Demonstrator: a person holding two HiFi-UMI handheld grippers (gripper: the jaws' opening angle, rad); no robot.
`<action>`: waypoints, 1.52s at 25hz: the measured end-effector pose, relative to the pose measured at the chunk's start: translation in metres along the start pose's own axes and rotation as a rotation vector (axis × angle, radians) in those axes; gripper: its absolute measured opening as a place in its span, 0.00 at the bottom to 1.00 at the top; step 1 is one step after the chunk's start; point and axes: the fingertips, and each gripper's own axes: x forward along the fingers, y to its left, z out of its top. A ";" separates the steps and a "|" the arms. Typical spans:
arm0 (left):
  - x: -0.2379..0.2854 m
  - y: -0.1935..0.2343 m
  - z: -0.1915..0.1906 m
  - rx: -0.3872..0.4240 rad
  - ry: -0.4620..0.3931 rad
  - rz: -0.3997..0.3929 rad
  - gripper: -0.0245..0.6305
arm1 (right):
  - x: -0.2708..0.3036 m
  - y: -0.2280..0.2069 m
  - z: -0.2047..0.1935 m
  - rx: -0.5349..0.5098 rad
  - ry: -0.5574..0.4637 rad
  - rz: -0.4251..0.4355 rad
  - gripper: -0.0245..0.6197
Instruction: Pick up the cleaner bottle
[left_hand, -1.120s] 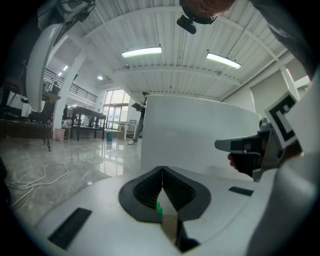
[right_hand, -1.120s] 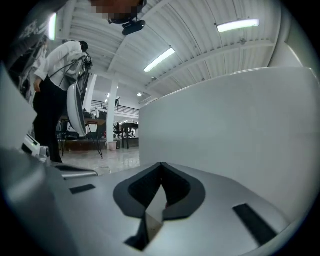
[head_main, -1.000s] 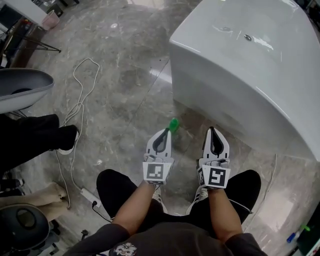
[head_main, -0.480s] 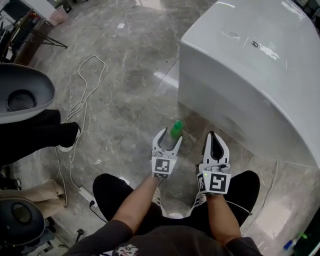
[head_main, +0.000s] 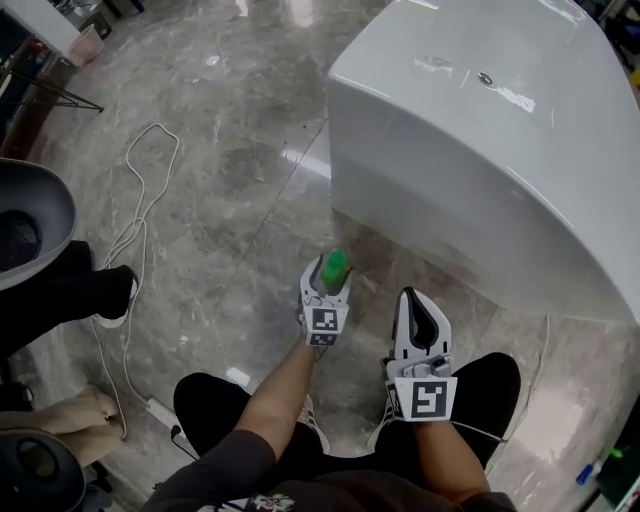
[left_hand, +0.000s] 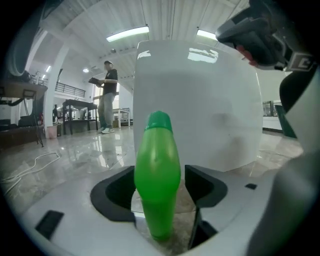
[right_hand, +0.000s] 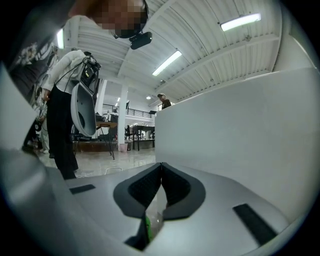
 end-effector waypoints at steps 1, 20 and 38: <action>0.004 -0.004 -0.004 0.002 -0.002 -0.005 0.48 | -0.004 0.000 0.001 -0.005 0.002 0.002 0.06; 0.046 -0.001 -0.001 -0.002 -0.032 0.010 0.32 | -0.014 -0.014 -0.006 -0.013 0.004 -0.034 0.06; -0.048 -0.009 0.238 -0.050 -0.143 -0.009 0.31 | -0.024 -0.043 0.103 0.023 0.104 -0.102 0.06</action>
